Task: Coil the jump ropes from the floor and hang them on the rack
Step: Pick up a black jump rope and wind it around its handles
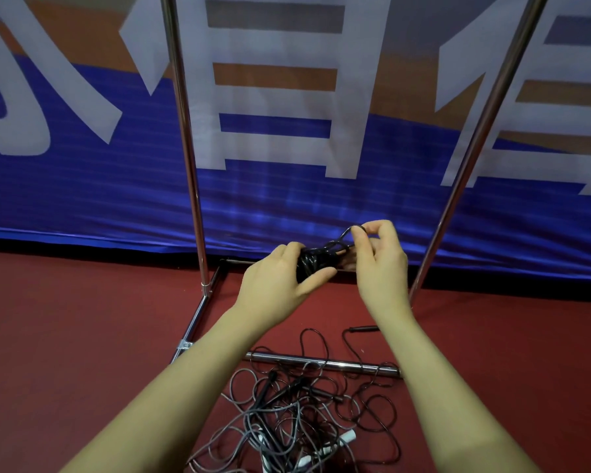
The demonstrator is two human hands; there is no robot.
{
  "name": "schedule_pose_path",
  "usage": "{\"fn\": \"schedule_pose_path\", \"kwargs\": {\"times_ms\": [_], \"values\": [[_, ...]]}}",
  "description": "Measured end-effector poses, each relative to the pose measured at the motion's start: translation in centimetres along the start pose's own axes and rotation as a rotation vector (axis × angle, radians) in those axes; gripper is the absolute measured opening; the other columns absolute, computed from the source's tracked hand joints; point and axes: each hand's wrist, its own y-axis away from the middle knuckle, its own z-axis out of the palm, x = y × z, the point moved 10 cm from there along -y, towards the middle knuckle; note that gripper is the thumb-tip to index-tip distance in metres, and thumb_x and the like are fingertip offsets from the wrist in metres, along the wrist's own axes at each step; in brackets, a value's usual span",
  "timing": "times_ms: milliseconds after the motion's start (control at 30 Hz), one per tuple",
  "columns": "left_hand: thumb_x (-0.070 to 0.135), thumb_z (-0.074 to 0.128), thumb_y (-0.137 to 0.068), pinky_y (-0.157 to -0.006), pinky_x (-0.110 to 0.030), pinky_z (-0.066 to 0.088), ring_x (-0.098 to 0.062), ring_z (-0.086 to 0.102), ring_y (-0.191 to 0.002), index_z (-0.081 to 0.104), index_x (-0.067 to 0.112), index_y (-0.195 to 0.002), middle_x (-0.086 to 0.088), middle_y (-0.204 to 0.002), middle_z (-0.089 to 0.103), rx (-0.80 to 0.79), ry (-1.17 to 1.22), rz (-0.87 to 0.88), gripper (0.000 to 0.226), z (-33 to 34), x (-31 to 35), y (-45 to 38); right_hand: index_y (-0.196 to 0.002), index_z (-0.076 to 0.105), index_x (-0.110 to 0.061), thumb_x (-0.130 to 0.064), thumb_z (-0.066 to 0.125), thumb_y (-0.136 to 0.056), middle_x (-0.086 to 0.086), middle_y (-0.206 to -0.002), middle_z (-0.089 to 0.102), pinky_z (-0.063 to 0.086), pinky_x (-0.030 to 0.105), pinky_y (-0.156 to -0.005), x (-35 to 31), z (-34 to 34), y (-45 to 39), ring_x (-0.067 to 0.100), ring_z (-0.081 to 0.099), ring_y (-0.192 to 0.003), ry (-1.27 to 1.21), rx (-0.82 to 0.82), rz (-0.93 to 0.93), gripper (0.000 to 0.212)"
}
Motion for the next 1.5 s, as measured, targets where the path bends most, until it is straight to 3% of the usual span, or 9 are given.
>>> {"fn": "schedule_pose_path", "kwargs": {"times_ms": [100, 233, 300, 533, 767, 1000, 1100, 1333, 1500], "values": [[0.061, 0.051, -0.085, -0.073, -0.029, 0.04, -0.018, 0.057, -0.091, 0.052, 0.018, -0.109, 0.005, -0.099, 0.057, -0.101, 0.105, -0.003, 0.05, 0.8, -0.3, 0.1, -0.081, 0.043, -0.029, -0.02, 0.051, -0.097, -0.005, -0.069, 0.063, 0.043, 0.02, -0.063, 0.5, 0.3, 0.0, 0.018, 0.062, -0.069, -0.026, -0.025, 0.031, 0.02], [0.066, 0.06, -0.077, -0.063, -0.035, 0.051, -0.016, 0.059, -0.062, 0.051, 0.017, -0.091, 0.005, -0.072, 0.063, -0.139, 0.142, -0.049, 0.052, 0.9, -0.7, 0.4, -0.085, 0.045, -0.03, -0.018, 0.049, -0.098, -0.001, -0.076, 0.067, 0.056, 0.039, -0.075, 1.4, 1.6, 0.1, 0.023, 0.068, -0.078, -0.114, -0.128, 0.107, 0.018], [0.066, 0.065, -0.073, -0.061, -0.037, 0.051, -0.015, 0.058, -0.057, 0.044, 0.017, -0.089, 0.005, -0.066, 0.062, -0.115, 0.171, -0.079, 0.055, 0.6, -1.0, 0.5, -0.087, 0.045, -0.026, -0.014, 0.048, -0.098, 0.003, -0.078, 0.066, 0.057, 0.036, -0.071, 1.4, 1.9, 0.2, 0.024, 0.069, -0.079, -0.214, -0.154, 0.147, 0.016], [0.062, 0.066, -0.074, -0.051, -0.037, 0.053, -0.02, 0.063, -0.047, 0.038, 0.021, -0.095, 0.001, -0.065, 0.063, -0.174, 0.343, -0.168, 0.053, 1.2, -1.8, 0.8, -0.084, 0.053, -0.015, -0.005, 0.059, -0.091, -0.001, -0.075, 0.07, 0.055, 0.035, -0.083, 1.2, 2.0, 0.4, 0.011, 0.068, -0.075, -0.365, -0.163, 0.195, 0.014], [0.057, 0.065, -0.078, -0.038, -0.022, 0.042, -0.017, 0.061, -0.041, 0.05, 0.02, -0.085, -0.002, -0.066, 0.064, -0.194, 0.445, -0.184, 0.041, 1.3, -1.1, 1.3, -0.079, 0.063, -0.014, -0.005, 0.059, -0.09, -0.007, -0.066, 0.068, 0.052, 0.019, -0.071, 0.0, 1.5, 0.4, 0.005, 0.065, -0.069, -0.331, -0.185, 0.114, 0.015], [0.057, 0.062, -0.08, -0.041, -0.027, 0.047, -0.018, 0.062, -0.044, 0.049, 0.023, -0.084, -0.003, -0.064, 0.065, -0.204, 0.417, -0.134, 0.037, 0.5, -1.3, 1.3, -0.079, 0.053, -0.037, -0.013, 0.043, -0.1, 0.006, -0.09, 0.072, 0.053, 0.036, -0.09, -1.8, 3.2, 1.2, 0.017, 0.07, -0.093, -0.223, -0.372, -0.048, 0.033], [0.063, 0.055, -0.08, -0.052, -0.036, 0.051, -0.02, 0.063, -0.049, 0.051, 0.02, -0.085, 0.003, -0.065, 0.066, -0.22, 0.362, -0.133, 0.043, 0.5, -1.4, 1.4, -0.08, 0.051, -0.043, -0.019, 0.044, -0.1, 0.005, -0.086, 0.072, 0.055, 0.035, -0.082, -2.1, 2.7, 1.3, 0.016, 0.071, -0.084, -0.116, -0.312, -0.087, 0.032], [0.084, 0.027, -0.07, -0.069, -0.041, 0.054, -0.025, 0.062, -0.063, 0.052, 0.021, -0.077, 0.003, -0.072, 0.07, -0.141, 0.251, -0.112, 0.069, -0.1, -1.4, 1.5, -0.08, 0.048, -0.026, -0.014, 0.045, -0.099, 0.002, -0.071, 0.053, 0.044, 0.024, -0.038, -2.1, 0.8, 0.8, 0.009, 0.059, -0.05, -0.174, -0.08, 0.003, 0.023], [0.067, 0.036, -0.085, -0.074, -0.04, 0.052, -0.027, 0.06, -0.067, 0.049, 0.018, -0.074, -0.001, -0.07, 0.068, -0.084, 0.234, -0.095, 0.052, -1.4, -0.4, 1.9, -0.081, 0.049, -0.021, -0.017, 0.044, -0.1, 0.003, -0.073, 0.05, 0.041, 0.023, -0.036, -2.1, -0.1, 0.6, 0.013, 0.062, -0.049, -0.217, -0.02, 0.082, 0.02]]}}
